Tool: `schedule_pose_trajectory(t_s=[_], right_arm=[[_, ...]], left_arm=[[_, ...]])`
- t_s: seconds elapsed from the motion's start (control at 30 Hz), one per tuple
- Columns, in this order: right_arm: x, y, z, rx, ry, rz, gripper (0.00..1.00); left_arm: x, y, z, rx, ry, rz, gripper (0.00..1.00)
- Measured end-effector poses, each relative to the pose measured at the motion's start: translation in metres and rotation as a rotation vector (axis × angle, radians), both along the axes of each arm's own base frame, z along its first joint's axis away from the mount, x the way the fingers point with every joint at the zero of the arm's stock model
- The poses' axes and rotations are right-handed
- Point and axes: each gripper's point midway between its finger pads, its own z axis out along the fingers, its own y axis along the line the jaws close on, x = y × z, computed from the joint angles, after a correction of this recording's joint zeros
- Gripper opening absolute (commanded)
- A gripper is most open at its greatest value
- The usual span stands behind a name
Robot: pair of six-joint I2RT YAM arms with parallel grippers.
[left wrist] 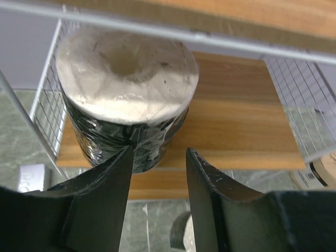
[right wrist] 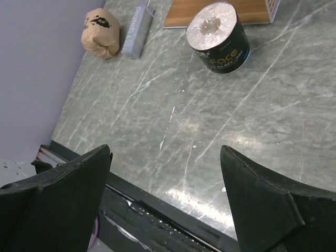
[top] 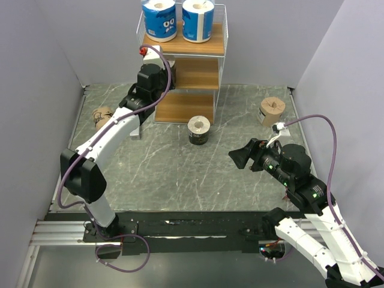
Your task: Place and organize the paper towels onto the shelf
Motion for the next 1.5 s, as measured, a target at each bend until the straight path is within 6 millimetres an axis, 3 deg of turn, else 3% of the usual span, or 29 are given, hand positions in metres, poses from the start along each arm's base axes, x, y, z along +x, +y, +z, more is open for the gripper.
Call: schedule_pose_trajectory(t_s=[0.2, 0.47, 0.97, 1.1, 1.23, 1.3, 1.43, 1.5], right_arm=[[0.002, 0.0, -0.001, -0.005, 0.003, -0.004, 0.91], [0.005, 0.002, -0.007, -0.017, 0.025, -0.004, 0.91], [0.012, 0.007, -0.005, 0.008, 0.058, -0.017, 0.89], [0.019, 0.011, -0.004, 0.039, 0.076, -0.036, 0.89], [0.039, 0.018, -0.01, 0.069, 0.112, -0.089, 0.89], [0.052, 0.024, -0.015, 0.073, 0.127, -0.108, 0.89], [0.087, 0.035, -0.036, 0.034, 0.188, -0.155, 0.89], [0.104, 0.04, -0.048, 0.012, 0.22, -0.185, 0.89]], left_arm=[[0.015, 0.001, 0.01, 0.017, -0.053, 0.022, 0.51], [0.028, -0.006, 0.005, 0.022, -0.083, 0.019, 0.53], [0.029, -0.016, 0.006, 0.033, -0.109, -0.036, 0.58], [-0.002, -0.011, 0.005, 0.02, -0.078, -0.079, 0.69], [-0.05, 0.003, 0.036, -0.035, -0.108, -0.119, 0.84], [-0.08, 0.017, 0.055, -0.058, -0.134, -0.132, 0.97], [-0.139, 0.049, 0.086, -0.082, -0.212, -0.131, 0.96], [-0.161, 0.065, 0.082, -0.07, -0.223, -0.12, 0.96]])
